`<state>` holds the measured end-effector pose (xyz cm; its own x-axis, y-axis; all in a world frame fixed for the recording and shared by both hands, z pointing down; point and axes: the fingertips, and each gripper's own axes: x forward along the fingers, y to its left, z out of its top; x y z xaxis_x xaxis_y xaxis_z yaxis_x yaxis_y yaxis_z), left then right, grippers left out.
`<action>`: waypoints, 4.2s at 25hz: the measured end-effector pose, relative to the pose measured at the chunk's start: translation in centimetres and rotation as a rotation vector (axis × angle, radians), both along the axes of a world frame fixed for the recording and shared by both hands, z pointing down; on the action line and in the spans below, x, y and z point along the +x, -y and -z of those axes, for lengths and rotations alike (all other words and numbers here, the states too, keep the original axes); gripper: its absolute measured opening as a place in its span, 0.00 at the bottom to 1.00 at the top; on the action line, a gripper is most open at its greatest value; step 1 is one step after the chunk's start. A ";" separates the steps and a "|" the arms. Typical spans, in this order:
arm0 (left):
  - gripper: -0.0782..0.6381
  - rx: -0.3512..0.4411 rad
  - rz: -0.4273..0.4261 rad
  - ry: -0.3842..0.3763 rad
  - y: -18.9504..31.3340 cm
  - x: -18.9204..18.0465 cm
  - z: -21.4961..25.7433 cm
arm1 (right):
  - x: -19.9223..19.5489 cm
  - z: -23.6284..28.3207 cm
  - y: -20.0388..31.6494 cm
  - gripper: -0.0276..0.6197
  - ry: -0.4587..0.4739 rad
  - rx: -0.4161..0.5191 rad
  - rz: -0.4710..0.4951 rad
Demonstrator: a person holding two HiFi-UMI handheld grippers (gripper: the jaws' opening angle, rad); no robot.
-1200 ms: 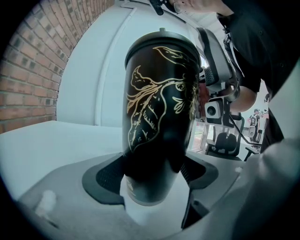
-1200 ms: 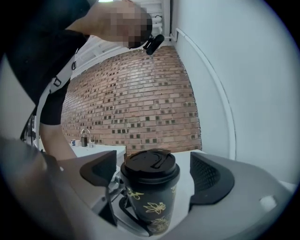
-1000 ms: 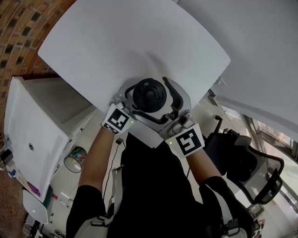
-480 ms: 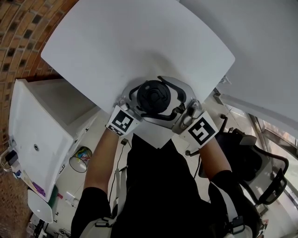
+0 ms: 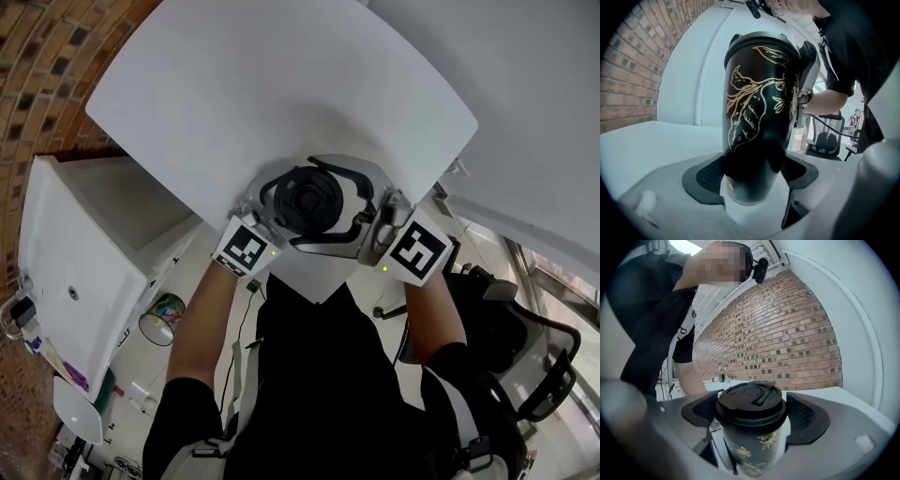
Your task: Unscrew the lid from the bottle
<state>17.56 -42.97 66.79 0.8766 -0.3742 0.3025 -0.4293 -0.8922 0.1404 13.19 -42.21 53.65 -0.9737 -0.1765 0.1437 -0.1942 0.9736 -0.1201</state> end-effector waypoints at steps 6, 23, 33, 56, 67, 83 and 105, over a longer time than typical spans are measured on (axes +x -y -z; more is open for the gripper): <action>0.64 -0.016 -0.068 0.010 -0.2 0.0 -0.1 | -0.1 0.2 0.0 0.74 0.019 0.011 0.044; 0.64 -0.005 -0.268 -0.005 -0.7 0.2 0.2 | -0.1 0.0 -0.6 0.74 0.004 -0.010 0.194; 0.64 -0.006 -0.265 -0.004 -0.7 0.0 0.1 | -0.4 0.3 -0.3 0.74 0.029 -0.030 0.210; 0.64 0.074 -0.069 0.004 0.1 -1.2 1.3 | 3.8 4.1 2.2 0.74 0.236 -0.046 -0.099; 0.64 0.042 -0.035 -0.012 -0.5 -2.4 0.9 | 3.3 3.5 1.6 0.74 0.240 -0.063 -0.114; 0.64 0.060 0.083 0.029 -3.9 -5.4 5.5 | 3.7 8.6 -2.0 0.74 0.210 0.038 -0.062; 0.59 0.063 0.105 -0.245 -21.4 -18.7 19.9 | -0.4 16.5 -18.4 0.74 0.414 -0.007 -0.361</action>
<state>-1.15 -21.56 46.84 0.8761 -0.4784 0.0591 -0.4801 -0.8547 0.1975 12.78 -23.76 37.20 -0.8270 -0.5100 -0.2364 -0.4506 0.8529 -0.2637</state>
